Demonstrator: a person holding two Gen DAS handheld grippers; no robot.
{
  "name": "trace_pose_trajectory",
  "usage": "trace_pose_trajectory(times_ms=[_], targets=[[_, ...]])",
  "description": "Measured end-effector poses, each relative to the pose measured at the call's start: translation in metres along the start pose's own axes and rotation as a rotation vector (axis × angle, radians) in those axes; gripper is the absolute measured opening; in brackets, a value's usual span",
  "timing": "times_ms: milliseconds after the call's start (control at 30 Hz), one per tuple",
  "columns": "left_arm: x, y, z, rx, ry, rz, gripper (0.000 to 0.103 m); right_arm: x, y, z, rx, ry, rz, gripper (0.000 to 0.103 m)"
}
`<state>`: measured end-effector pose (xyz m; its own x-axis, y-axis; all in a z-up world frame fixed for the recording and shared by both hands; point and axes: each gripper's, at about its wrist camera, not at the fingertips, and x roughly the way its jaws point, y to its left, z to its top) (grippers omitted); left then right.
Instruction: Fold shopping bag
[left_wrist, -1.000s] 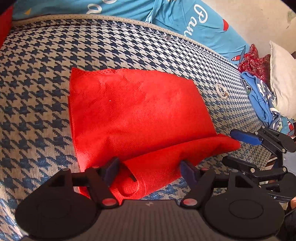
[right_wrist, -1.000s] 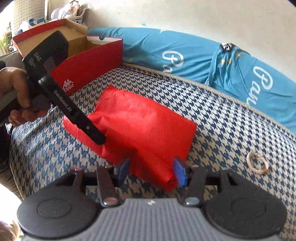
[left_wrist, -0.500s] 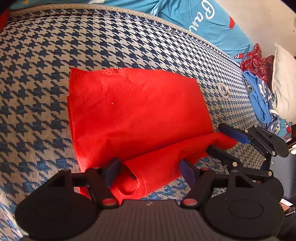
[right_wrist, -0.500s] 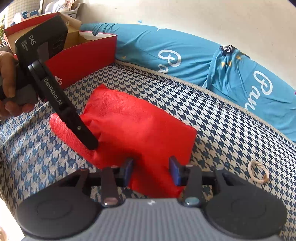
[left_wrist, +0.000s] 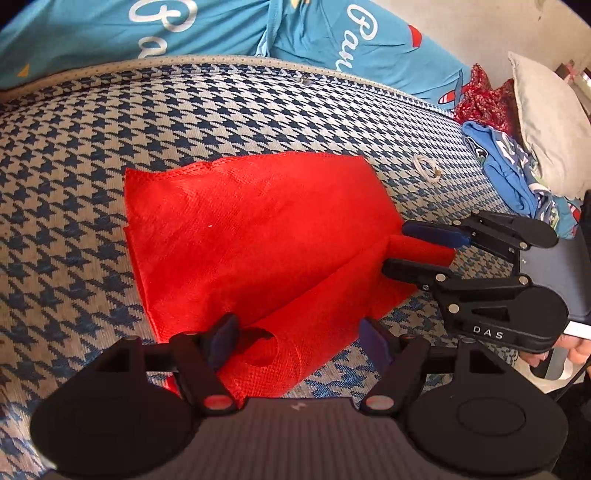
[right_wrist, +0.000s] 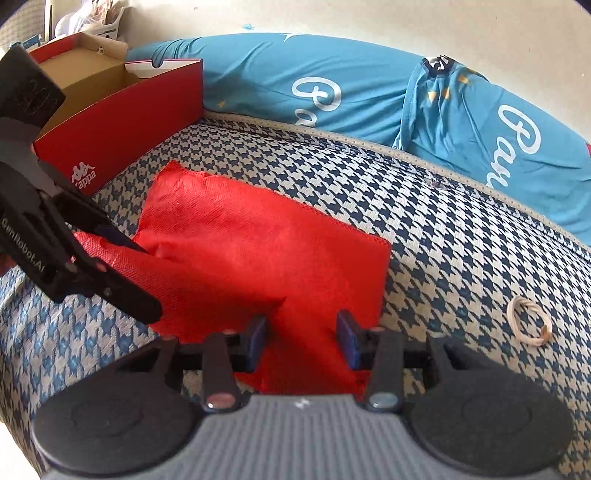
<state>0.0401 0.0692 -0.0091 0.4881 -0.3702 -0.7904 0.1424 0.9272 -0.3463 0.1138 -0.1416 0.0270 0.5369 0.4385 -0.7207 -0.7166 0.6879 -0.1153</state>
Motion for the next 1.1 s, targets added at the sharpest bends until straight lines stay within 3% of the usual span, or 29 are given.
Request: trace_pose_trajectory(times_ms=[133, 800, 967, 1100], targets=[[-0.004, -0.008, -0.006, 0.077, -0.013, 0.023, 0.072, 0.004, -0.001, 0.002, 0.004, 0.01, 0.007, 0.039], [-0.057, -0.028, -0.027, 0.184, -0.187, 0.175, 0.073, 0.015, 0.0, 0.005, -0.004, 0.041, -0.001, 0.039], [-0.076, -0.04, -0.029, 0.194, -0.245, 0.121, 0.073, 0.016, 0.002, 0.006, -0.012, 0.043, -0.008, 0.039], [-0.07, -0.054, -0.027, 0.245, -0.202, 0.091, 0.074, 0.015, 0.003, 0.006, -0.013, 0.044, -0.009, 0.04]])
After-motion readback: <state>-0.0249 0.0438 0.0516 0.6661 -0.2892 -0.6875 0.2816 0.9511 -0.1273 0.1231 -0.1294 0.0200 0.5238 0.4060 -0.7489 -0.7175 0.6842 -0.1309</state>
